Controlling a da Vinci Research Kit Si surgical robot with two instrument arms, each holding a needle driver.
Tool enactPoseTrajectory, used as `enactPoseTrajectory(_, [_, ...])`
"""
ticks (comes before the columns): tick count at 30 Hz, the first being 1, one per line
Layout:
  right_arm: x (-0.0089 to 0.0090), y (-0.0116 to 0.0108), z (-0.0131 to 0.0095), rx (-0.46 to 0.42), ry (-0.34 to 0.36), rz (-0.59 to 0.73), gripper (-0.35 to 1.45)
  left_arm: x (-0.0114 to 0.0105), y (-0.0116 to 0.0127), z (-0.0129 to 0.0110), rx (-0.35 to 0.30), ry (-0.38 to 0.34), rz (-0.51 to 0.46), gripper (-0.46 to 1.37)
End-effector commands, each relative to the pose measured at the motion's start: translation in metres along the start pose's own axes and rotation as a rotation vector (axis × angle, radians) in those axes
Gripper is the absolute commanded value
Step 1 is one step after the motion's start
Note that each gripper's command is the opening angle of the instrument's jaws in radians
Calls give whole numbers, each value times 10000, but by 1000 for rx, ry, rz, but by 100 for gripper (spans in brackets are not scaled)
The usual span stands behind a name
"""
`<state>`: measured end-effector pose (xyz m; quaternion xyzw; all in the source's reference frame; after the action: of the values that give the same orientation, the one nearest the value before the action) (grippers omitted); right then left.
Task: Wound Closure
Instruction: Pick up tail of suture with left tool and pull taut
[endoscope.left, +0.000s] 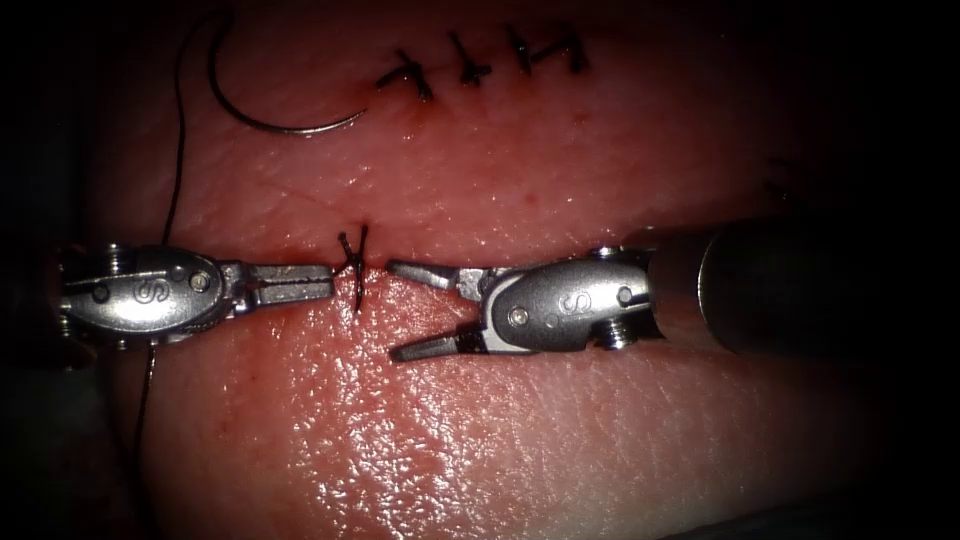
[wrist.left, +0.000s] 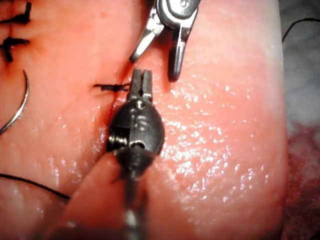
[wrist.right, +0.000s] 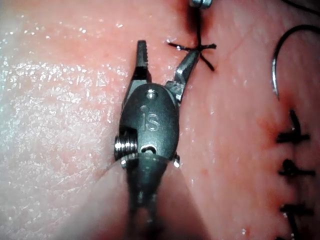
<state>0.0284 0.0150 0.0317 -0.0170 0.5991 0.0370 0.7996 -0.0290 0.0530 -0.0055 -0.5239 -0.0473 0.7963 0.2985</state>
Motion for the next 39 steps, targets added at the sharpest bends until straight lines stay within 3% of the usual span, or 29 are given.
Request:
enactPoseTrajectory(1, [0, 0, 1, -4, -3, 2, 93, 0, 0, 0, -2, -1, 0, -35])
enactPoseTrajectory(12, [4, 3, 19, -32, -10, 9, 98, 7, 3, -2, -4, -1, 22, -35])
enactPoseTrajectory(24, [6, 8, 49, -103, 61, -4, 110, 9, 11, 1, -18, 5, 39, -35])
enactPoseTrajectory(39, [8, 1, 88, -88, 139, -29, 108, 8, 13, 2, -22, 7, 42, -35])
